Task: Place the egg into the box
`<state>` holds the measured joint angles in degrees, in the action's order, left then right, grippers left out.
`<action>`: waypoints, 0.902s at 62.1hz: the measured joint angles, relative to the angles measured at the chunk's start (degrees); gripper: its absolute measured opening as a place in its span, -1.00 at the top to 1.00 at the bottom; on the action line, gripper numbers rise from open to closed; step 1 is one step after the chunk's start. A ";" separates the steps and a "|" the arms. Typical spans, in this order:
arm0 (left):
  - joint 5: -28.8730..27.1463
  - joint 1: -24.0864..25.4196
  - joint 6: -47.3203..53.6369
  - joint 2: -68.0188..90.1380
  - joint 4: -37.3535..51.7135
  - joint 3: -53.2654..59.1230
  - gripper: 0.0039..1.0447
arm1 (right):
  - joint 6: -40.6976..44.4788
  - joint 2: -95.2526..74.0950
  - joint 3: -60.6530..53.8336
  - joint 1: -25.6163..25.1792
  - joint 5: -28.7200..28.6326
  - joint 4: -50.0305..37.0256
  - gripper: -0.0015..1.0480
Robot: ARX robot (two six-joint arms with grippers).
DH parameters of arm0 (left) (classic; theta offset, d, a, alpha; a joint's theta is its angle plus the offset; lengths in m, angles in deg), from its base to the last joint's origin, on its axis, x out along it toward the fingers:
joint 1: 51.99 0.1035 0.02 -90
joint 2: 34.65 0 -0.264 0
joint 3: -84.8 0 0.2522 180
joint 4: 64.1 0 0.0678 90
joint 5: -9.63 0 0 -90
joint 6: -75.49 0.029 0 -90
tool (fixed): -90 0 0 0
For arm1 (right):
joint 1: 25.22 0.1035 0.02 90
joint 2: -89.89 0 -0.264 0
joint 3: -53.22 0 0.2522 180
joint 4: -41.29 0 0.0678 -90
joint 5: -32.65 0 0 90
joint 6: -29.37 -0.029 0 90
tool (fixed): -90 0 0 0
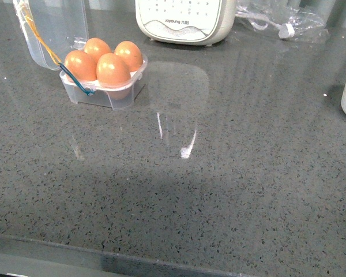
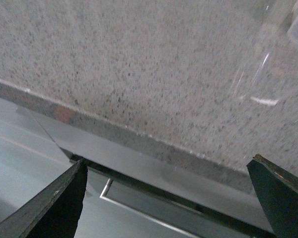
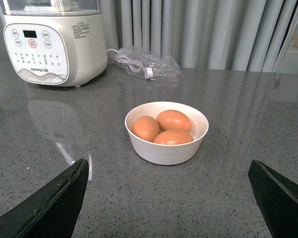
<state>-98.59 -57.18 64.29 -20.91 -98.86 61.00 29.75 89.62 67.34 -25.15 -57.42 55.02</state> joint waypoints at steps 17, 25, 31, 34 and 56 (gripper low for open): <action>13.29 6.45 0.87 14.93 19.80 -2.64 -0.87 | 0.00 0.02 0.00 0.00 0.02 0.00 -0.86; 21.86 10.10 1.99 26.93 31.02 -5.22 -0.87 | 0.00 0.02 0.00 0.00 0.02 0.00 -0.86; 25.05 12.72 4.81 38.07 38.66 -9.62 -0.87 | 0.00 0.02 0.00 0.00 0.02 0.00 -0.86; 26.62 13.79 5.79 42.77 40.92 -12.00 -0.87 | 0.00 0.02 0.00 0.00 0.02 0.00 -0.86; 30.38 16.98 9.38 67.25 46.01 -28.83 -0.87 | 0.00 0.02 0.00 0.00 0.02 0.00 -0.86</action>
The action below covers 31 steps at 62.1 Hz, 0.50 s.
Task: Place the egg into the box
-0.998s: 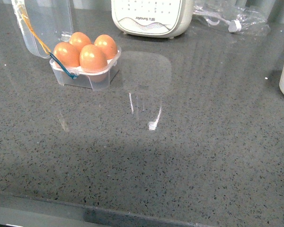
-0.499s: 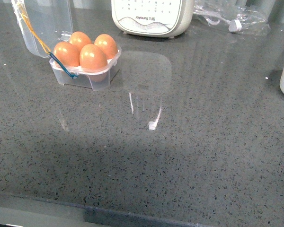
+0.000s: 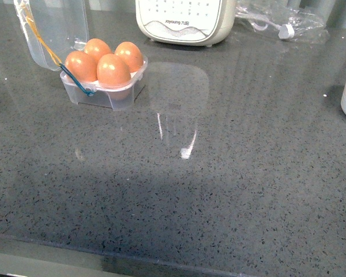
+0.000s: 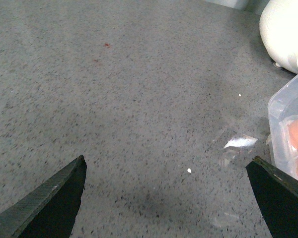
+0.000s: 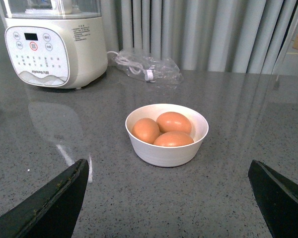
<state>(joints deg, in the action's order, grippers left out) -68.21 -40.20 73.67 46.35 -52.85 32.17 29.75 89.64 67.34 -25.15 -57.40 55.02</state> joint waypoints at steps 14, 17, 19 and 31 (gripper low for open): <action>4.61 -1.60 -1.40 6.23 1.77 -6.23 -0.87 | 0.00 0.00 0.00 0.00 0.00 0.00 -0.86; 4.66 -1.99 -1.33 7.32 2.10 -7.08 -0.87 | 0.00 0.00 0.00 0.00 0.00 0.00 -0.86; 4.70 -2.25 -1.20 8.04 2.40 -7.56 -0.87 | 0.00 0.00 0.00 0.00 0.00 0.00 -0.86; 3.58 -3.41 0.52 12.15 2.23 -11.26 -0.87 | 0.00 0.00 0.00 0.00 0.00 0.00 -0.86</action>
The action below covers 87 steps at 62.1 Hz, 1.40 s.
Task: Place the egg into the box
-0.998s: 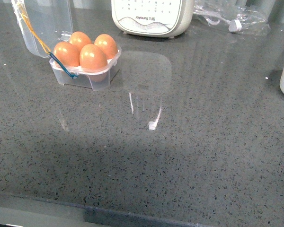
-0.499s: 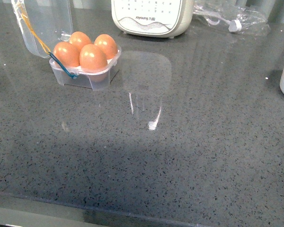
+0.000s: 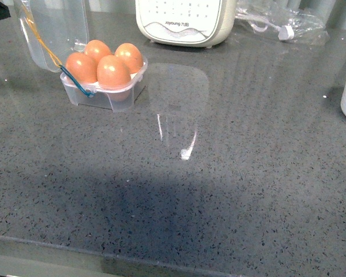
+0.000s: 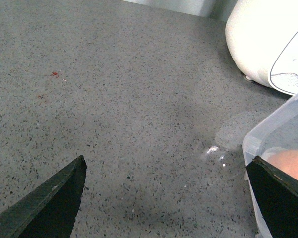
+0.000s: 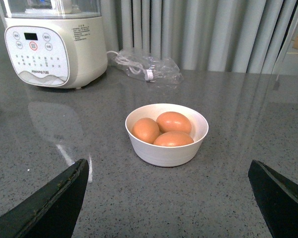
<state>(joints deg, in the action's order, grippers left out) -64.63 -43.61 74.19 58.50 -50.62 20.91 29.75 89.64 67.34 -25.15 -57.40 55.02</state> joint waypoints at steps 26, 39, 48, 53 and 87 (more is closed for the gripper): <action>-4.02 -6.60 1.66 3.17 -0.61 -4.87 -0.87 | 0.00 0.00 0.00 0.00 0.00 0.00 -0.86; -5.31 -12.44 2.21 2.03 -0.17 -3.45 -0.87 | 0.00 0.00 0.00 0.00 0.00 0.00 -0.86; -5.31 -18.75 3.65 -2.01 -0.22 0.13 -0.87 | 0.00 0.00 0.00 0.00 0.00 0.00 -0.86; -5.64 -21.62 4.55 -4.28 -0.59 1.68 -0.87 | 0.00 0.00 0.00 0.00 0.00 0.00 -0.86; -14.23 -24.17 8.31 -19.30 -9.81 5.99 -0.87 | 0.00 0.00 0.00 0.00 0.00 0.00 -0.86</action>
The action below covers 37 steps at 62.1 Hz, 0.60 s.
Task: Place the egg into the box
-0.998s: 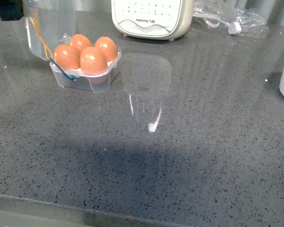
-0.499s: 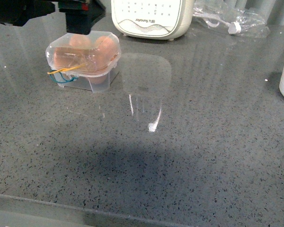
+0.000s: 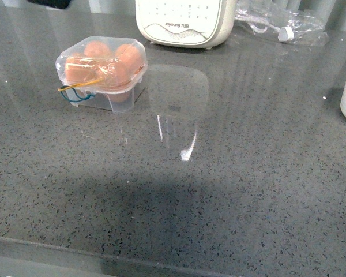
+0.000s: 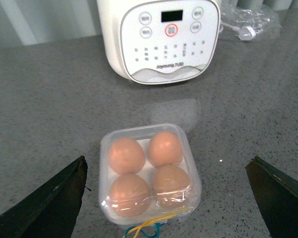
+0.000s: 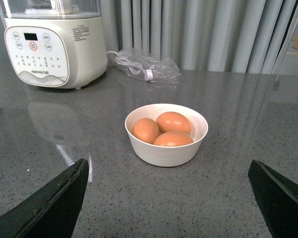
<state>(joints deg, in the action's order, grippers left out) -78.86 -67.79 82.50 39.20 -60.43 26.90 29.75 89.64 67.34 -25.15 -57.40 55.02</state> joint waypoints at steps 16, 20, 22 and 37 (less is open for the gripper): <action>-7.06 0.87 3.04 -20.96 -13.18 5.14 -0.87 | 0.00 0.00 0.00 0.00 0.00 0.00 -0.86; -7.67 1.62 3.02 -25.22 -16.28 6.25 -0.87 | 0.00 0.00 0.00 0.00 0.00 0.00 -0.86; -8.04 2.08 3.06 -27.32 -17.77 6.86 -0.87 | 0.00 0.00 0.00 0.00 0.00 0.00 -0.86; -3.93 11.39 -2.60 -42.75 -12.52 18.71 -0.50 | 0.00 0.00 0.00 0.00 0.00 0.00 -0.86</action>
<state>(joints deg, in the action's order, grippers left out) -82.79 -56.40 79.89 -3.55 -72.95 45.61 29.75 89.64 67.34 -25.15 -57.40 55.02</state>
